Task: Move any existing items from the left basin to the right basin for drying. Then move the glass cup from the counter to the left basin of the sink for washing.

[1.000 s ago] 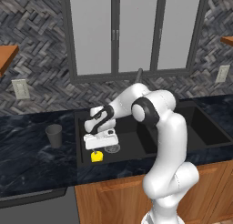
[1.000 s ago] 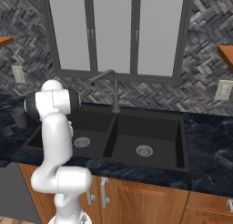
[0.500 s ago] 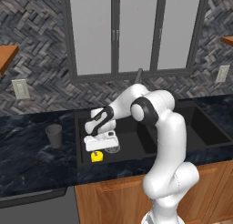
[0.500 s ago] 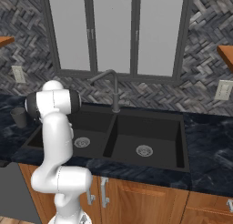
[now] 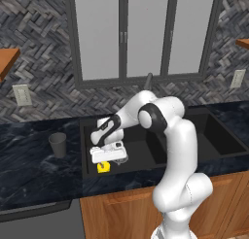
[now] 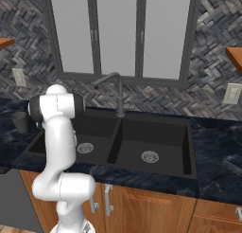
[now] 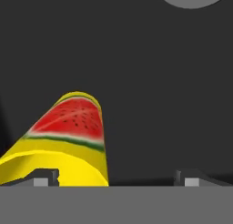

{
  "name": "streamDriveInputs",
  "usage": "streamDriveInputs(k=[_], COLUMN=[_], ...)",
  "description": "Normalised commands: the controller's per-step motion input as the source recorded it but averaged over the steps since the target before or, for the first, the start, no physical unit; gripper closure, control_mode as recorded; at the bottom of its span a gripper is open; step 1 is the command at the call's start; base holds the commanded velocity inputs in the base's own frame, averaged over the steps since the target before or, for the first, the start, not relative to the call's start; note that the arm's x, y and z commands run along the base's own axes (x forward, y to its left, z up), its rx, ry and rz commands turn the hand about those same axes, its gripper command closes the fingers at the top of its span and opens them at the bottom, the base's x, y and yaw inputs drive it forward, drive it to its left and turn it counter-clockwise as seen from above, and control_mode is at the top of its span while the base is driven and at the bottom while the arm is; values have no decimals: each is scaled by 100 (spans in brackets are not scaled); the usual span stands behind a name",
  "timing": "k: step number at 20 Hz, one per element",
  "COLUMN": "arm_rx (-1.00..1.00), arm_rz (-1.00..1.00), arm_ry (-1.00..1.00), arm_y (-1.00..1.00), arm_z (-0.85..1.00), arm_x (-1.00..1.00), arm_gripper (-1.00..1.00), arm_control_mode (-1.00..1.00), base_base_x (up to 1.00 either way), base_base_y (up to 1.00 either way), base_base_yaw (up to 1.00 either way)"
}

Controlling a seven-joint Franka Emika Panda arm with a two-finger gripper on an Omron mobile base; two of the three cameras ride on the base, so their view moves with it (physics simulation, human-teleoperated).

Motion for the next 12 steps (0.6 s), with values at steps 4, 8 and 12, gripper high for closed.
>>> streamDriveInputs(k=[4,8,12], arm_rx=[0,0,0], arm_rz=[0,0,0], arm_ry=[0,0,0], arm_y=[0,0,0], arm_z=[-13,-12,-11], arm_x=[11,17,13], arm_gripper=[-100,-100,-100], arm_control_mode=[-100,-100,-100], base_base_x=[0,0,0], base_base_y=[0,0,0], base_base_yaw=[0,0,0])
